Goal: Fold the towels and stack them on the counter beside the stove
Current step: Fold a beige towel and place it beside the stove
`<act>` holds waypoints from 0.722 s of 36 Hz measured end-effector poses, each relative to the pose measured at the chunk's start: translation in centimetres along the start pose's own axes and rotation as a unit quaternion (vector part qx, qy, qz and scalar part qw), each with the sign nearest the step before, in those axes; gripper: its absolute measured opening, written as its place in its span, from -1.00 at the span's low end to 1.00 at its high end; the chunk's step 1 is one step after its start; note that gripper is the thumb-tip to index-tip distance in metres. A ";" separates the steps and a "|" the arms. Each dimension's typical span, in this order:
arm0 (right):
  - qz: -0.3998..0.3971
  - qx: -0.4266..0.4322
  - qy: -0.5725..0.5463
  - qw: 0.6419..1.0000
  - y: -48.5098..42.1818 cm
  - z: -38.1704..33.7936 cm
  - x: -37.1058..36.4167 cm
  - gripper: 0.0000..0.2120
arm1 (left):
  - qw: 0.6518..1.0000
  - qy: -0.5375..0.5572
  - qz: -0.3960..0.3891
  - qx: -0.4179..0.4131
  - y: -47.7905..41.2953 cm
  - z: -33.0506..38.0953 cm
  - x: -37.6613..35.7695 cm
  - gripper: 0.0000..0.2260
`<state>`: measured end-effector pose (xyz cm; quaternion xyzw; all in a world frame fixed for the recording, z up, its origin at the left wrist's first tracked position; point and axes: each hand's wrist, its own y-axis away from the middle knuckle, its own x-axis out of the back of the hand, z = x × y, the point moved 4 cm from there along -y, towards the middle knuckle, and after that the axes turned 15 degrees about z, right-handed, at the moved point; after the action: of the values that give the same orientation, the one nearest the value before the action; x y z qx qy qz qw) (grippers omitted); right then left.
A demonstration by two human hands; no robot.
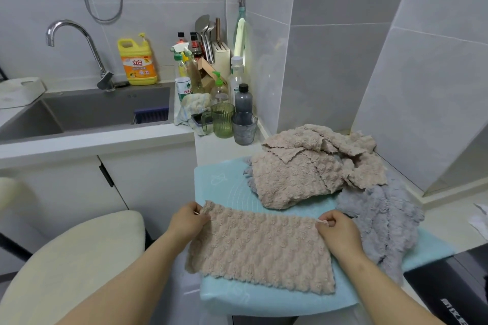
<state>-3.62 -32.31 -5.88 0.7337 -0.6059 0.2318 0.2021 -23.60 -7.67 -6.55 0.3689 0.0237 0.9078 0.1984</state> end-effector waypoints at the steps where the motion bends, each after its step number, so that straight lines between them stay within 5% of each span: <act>1: 0.003 0.001 0.003 1.000 -0.2 0.0 -0.1 -0.95 | 1.000 -0.006 0.002 0.000 -0.1 -0.1 -0.1 -0.87; 13: -0.001 0.030 0.116 0.993 -0.7 0.3 -1.8 -0.94 | 0.999 -0.042 0.013 0.016 -0.9 -0.7 -1.4 -0.77; 17: 0.000 0.008 0.203 0.979 0.0 0.7 -1.9 -0.59 | 0.998 0.001 0.033 0.057 -0.7 -1.5 -1.4 -0.78; 21: -0.003 -0.003 0.249 0.969 1.0 0.8 -1.7 -0.52 | 0.994 0.036 0.075 0.065 -0.1 -2.1 -0.6 -0.73; 26: -0.072 -0.033 0.239 0.968 2.0 1.2 -1.6 -0.61 | 0.998 0.053 0.015 0.016 0.9 -2.1 0.0 -0.66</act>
<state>-5.75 -32.08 -7.77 0.6914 -0.4933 0.3652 0.3810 -25.34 -8.26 -7.96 0.3236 0.0431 0.9283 0.1779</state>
